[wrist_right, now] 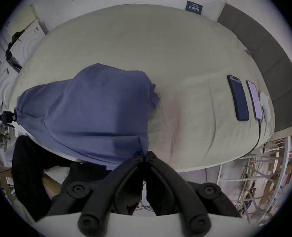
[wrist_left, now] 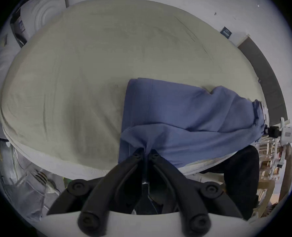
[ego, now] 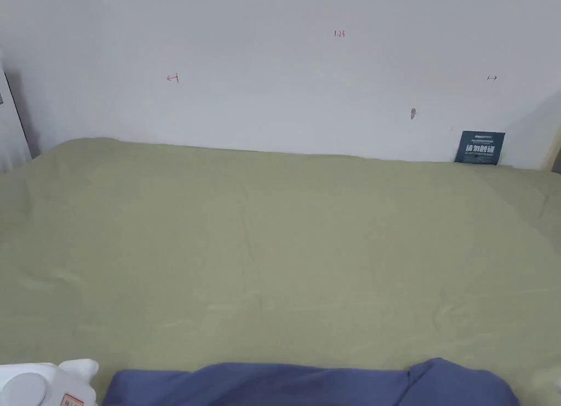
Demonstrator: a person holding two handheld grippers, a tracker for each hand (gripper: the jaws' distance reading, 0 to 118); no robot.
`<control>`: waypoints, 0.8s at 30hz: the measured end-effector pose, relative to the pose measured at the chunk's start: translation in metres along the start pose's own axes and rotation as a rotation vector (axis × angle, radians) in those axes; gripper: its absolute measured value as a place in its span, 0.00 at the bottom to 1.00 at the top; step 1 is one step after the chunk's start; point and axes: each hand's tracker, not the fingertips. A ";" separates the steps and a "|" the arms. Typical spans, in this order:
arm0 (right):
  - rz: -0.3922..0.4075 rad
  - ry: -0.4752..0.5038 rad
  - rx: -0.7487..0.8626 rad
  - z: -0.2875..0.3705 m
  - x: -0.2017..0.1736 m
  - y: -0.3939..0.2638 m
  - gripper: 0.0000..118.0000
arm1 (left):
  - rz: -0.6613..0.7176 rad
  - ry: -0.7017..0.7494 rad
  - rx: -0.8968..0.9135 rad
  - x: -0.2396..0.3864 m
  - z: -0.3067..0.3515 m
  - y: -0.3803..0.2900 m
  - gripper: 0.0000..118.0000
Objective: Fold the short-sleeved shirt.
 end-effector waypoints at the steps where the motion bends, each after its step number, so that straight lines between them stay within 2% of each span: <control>1: -0.005 0.000 -0.006 -0.001 -0.003 0.002 0.01 | 0.008 0.005 0.000 0.005 0.006 -0.002 0.11; 2: -0.013 -0.003 -0.014 -0.001 -0.005 0.005 0.02 | 0.012 0.010 -0.001 0.007 0.008 -0.001 0.30; 4: -0.035 0.009 -0.018 -0.002 0.005 0.011 0.07 | 0.016 0.056 0.000 0.009 0.017 -0.001 0.74; 5: -0.040 0.015 -0.015 0.005 0.004 0.012 0.23 | 0.017 0.073 -0.005 0.009 0.024 -0.001 0.85; 7: -0.041 0.028 0.009 0.021 0.006 0.016 0.70 | 0.035 0.024 0.019 0.006 0.047 -0.002 0.84; 8: -0.039 0.023 0.012 0.028 0.003 0.019 0.83 | 0.052 -0.020 0.038 0.005 0.058 -0.001 0.84; 10: -0.023 0.028 0.069 0.048 -0.004 0.024 0.80 | 0.078 -0.061 0.074 0.006 0.079 0.003 0.84; 13: -0.017 0.056 0.123 0.067 -0.018 0.033 0.78 | 0.038 -0.027 0.136 0.017 0.097 0.013 0.82; 14: -0.010 0.062 0.130 0.070 -0.022 0.035 0.68 | 0.015 -0.024 0.157 0.021 0.101 0.015 0.76; 17: 0.042 0.080 0.145 0.079 -0.037 0.039 0.50 | -0.016 -0.060 0.203 0.027 0.105 0.019 0.64; 18: 0.061 0.070 0.140 0.078 -0.043 0.040 0.28 | -0.011 -0.057 0.193 0.028 0.102 0.022 0.44; 19: 0.094 0.040 0.137 0.078 -0.046 0.038 0.03 | -0.003 -0.044 0.179 0.030 0.098 0.024 0.09; 20: 0.107 0.031 0.144 0.079 -0.049 0.038 0.01 | -0.004 -0.008 0.174 0.031 0.095 0.024 0.00; 21: 0.119 0.023 0.154 0.080 -0.051 0.037 0.00 | -0.013 0.032 0.190 0.029 0.091 0.022 0.00; 24: 0.111 0.038 0.159 0.079 -0.053 0.036 0.00 | -0.044 0.024 0.182 0.023 0.083 0.023 0.00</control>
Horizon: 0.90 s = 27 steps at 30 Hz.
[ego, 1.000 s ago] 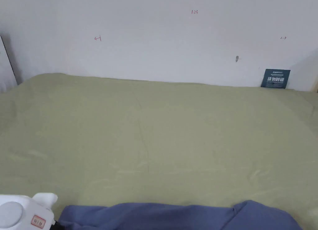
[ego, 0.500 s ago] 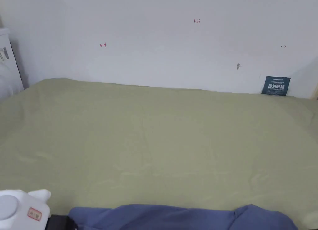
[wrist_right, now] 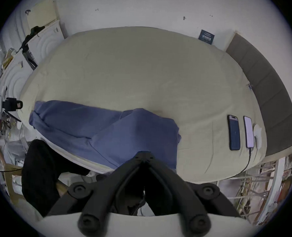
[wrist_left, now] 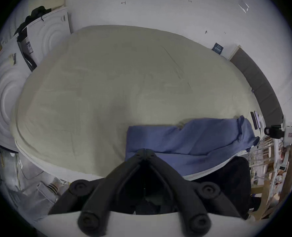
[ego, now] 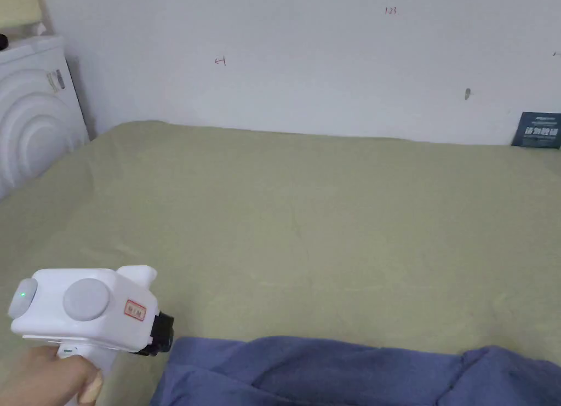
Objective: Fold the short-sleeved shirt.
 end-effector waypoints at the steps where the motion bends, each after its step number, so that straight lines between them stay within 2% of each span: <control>1: -0.005 0.010 -0.005 0.000 0.000 0.000 0.00 | 0.006 -0.019 -0.011 -0.006 -0.005 0.000 0.00; 3: -0.006 0.011 -0.001 0.000 0.000 -0.001 0.00 | 0.055 -0.122 -0.014 -0.022 -0.018 -0.003 0.01; 5: 0.000 0.010 0.000 0.000 -0.001 -0.001 0.00 | 0.135 -0.248 -0.006 -0.041 -0.031 -0.007 0.12; 6: 0.001 0.011 0.000 0.000 -0.001 -0.001 0.00 | 0.184 -0.335 -0.016 -0.054 -0.039 -0.011 0.23; 7: 0.002 0.013 -0.001 0.000 -0.001 -0.002 0.00 | 0.224 -0.387 -0.040 -0.065 -0.048 -0.011 0.51; 8: 0.002 0.017 -0.005 0.000 0.000 -0.002 0.00 | 0.251 -0.421 -0.060 -0.071 -0.056 -0.013 0.73; 9: 0.002 0.022 -0.009 0.000 0.000 -0.002 0.00 | 0.251 -0.441 -0.091 -0.073 -0.063 -0.017 0.86; 10: 0.005 0.026 -0.012 0.000 0.000 -0.001 0.00 | 0.235 -0.450 -0.094 -0.074 -0.069 -0.021 0.89; 12: 0.010 0.024 -0.009 0.000 0.000 -0.002 0.00 | 0.225 -0.488 -0.063 -0.076 -0.079 -0.026 0.89; 15: 0.005 0.032 -0.019 -0.002 0.000 -0.003 0.00 | 0.295 -0.504 -0.089 -0.083 -0.097 -0.031 0.89; 20: 0.008 0.060 -0.026 -0.005 -0.002 -0.006 0.00 | 0.407 -0.670 -0.049 -0.090 -0.101 -0.039 0.87; 22: 0.006 0.068 -0.030 -0.008 -0.004 -0.005 0.00 | 0.404 -0.660 -0.058 -0.083 -0.105 -0.041 0.87; 24: 0.007 0.076 -0.031 -0.012 -0.006 -0.005 0.00 | 0.346 -0.609 -0.044 -0.073 -0.105 -0.041 0.85; 25: 0.006 0.079 -0.032 -0.014 -0.007 -0.005 0.00 | 0.320 -0.581 -0.042 -0.068 -0.104 -0.040 0.79; 26: 0.004 0.085 -0.034 -0.016 -0.007 -0.004 0.00 | 0.309 -0.549 -0.039 -0.064 -0.103 -0.039 0.52; 27: 0.004 0.090 -0.036 -0.018 -0.008 -0.005 0.00 | 0.292 -0.489 -0.054 -0.057 -0.105 -0.038 0.10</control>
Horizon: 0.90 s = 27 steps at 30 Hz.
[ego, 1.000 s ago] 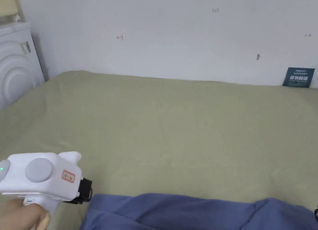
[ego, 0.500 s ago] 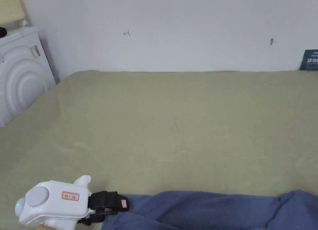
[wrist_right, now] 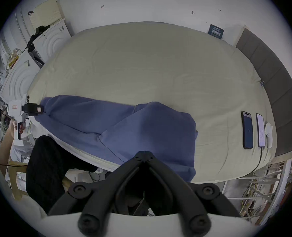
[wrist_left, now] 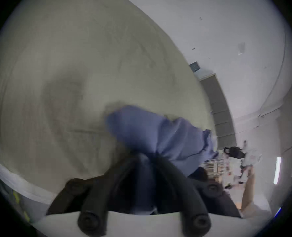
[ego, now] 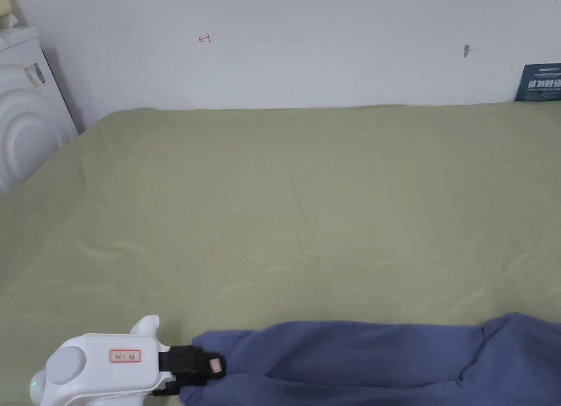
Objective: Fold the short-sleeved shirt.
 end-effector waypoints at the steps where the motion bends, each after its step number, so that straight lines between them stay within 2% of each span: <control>1: -0.001 0.003 -0.001 -0.001 0.000 0.000 0.00 | 0.006 0.048 -0.011 0.004 -0.004 -0.002 0.08; 6: -0.012 0.023 0.003 0.001 0.006 -0.002 0.00 | 0.004 -0.042 0.043 0.027 0.015 0.002 0.08; 8: -0.016 0.028 0.011 0.004 0.010 -0.002 0.00 | -0.048 -0.115 0.053 0.052 0.024 0.004 0.08; 12: -0.043 0.020 0.033 0.007 0.024 -0.001 0.00 | -0.214 -0.164 0.042 0.123 0.022 0.003 0.08; 18: -0.078 0.022 0.045 0.008 0.042 -0.008 0.00 | -0.341 -0.211 -0.083 0.204 -0.047 -0.009 0.08; 22: -0.095 0.026 0.048 0.008 0.050 -0.016 0.00 | -0.344 -0.206 -0.136 0.231 -0.104 -0.019 0.10; 23: -0.100 0.027 0.048 0.008 0.052 -0.017 0.00 | -0.345 -0.205 -0.139 0.234 -0.115 -0.021 0.25; 26: -0.117 0.023 0.039 0.005 0.057 -0.023 0.00 | -0.319 -0.166 -0.229 0.233 -0.147 -0.021 0.50; 27: -0.119 0.019 0.034 0.005 0.058 -0.025 0.00 | -0.296 -0.132 -0.245 0.231 -0.151 -0.024 0.73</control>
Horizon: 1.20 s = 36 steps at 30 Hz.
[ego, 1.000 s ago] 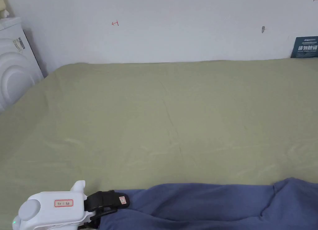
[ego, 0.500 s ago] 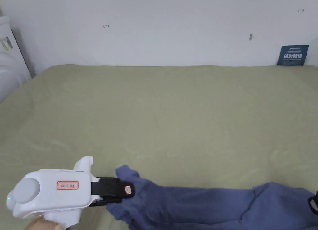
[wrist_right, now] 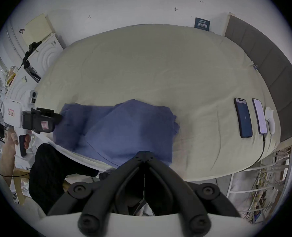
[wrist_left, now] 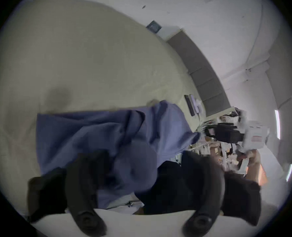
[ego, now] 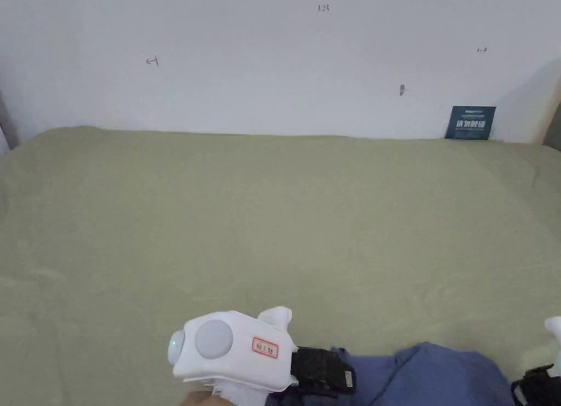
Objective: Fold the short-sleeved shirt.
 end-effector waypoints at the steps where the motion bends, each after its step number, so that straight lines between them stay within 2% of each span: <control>1: -0.001 -0.002 -0.006 0.000 0.001 -0.002 0.00 | 0.025 0.012 0.017 -0.003 0.001 -0.001 0.81; 4: -0.002 -0.005 -0.013 0.001 0.005 -0.006 0.00 | 0.088 -0.081 0.093 -0.015 0.019 -0.005 0.76; 5: -0.002 -0.008 -0.017 0.000 0.006 -0.006 0.00 | 0.109 -0.112 0.126 -0.019 0.025 -0.006 0.66; 6: -0.001 -0.011 -0.020 -0.001 0.006 -0.006 0.00 | 0.123 -0.125 0.161 -0.021 0.032 -0.006 0.49; 8: -0.002 -0.013 -0.023 -0.002 0.007 -0.006 0.00 | 0.124 -0.081 0.183 -0.025 0.030 -0.006 0.01; 10: -0.004 -0.009 -0.021 -0.001 0.005 -0.006 0.00 | 0.140 -0.029 0.205 -0.032 0.022 -0.004 0.00; 12: -0.002 0.000 -0.016 0.000 0.002 -0.006 0.00 | 0.183 -0.145 0.148 -0.035 0.008 -0.008 0.00; 14: 0.006 0.006 -0.015 0.001 -0.002 -0.007 0.00 | 0.142 -0.203 0.126 -0.028 -0.011 -0.013 0.00; 16: 0.018 -0.001 -0.019 0.000 -0.006 -0.007 0.00 | 0.111 -0.141 0.078 -0.024 -0.041 -0.018 0.00; 18: 0.028 -0.002 -0.021 0.000 -0.010 -0.006 0.00 | 0.180 -0.088 0.006 -0.028 -0.077 -0.027 0.00; 20: 0.033 0.008 -0.025 -0.001 -0.012 -0.006 0.00 | 0.240 -0.198 0.058 -0.044 -0.094 -0.044 0.00; 21: 0.032 0.013 -0.026 -0.003 -0.009 -0.004 0.00 | 0.247 -0.249 0.141 -0.048 -0.093 -0.049 0.00; 22: 0.033 0.012 -0.026 -0.003 -0.009 -0.004 0.00 | 0.264 -0.228 0.158 -0.048 -0.091 -0.051 0.00; 25: 0.046 0.005 -0.037 -0.010 -0.008 -0.002 0.00 | 0.229 -0.200 0.116 -0.039 -0.084 -0.046 0.00; 28: 0.044 -0.012 -0.046 -0.014 -0.007 -0.001 0.00 | 0.271 -0.207 0.069 -0.038 -0.073 -0.037 0.00; 31: 0.022 0.009 -0.048 -0.015 -0.002 -0.003 0.00 | 0.175 -0.190 0.066 -0.039 -0.030 -0.029 0.00; 32: 0.023 0.004 -0.051 -0.015 -0.002 -0.003 0.00 | 0.141 -0.204 0.083 -0.043 -0.013 -0.029 0.04; 33: 0.029 -0.004 -0.054 -0.015 -0.002 -0.003 0.00 | 0.134 -0.197 0.098 -0.048 0.006 -0.028 0.11; 34: 0.033 -0.009 -0.055 -0.015 -0.002 -0.003 0.00 | 0.140 -0.188 0.101 -0.054 0.020 -0.026 0.22; 35: 0.032 -0.011 -0.055 -0.016 -0.001 -0.002 0.00 | 0.150 -0.178 0.099 -0.064 0.036 -0.025 0.41; 36: 0.032 -0.009 -0.055 -0.016 -0.001 -0.002 0.00 | 0.164 -0.164 0.099 -0.074 0.049 -0.024 0.54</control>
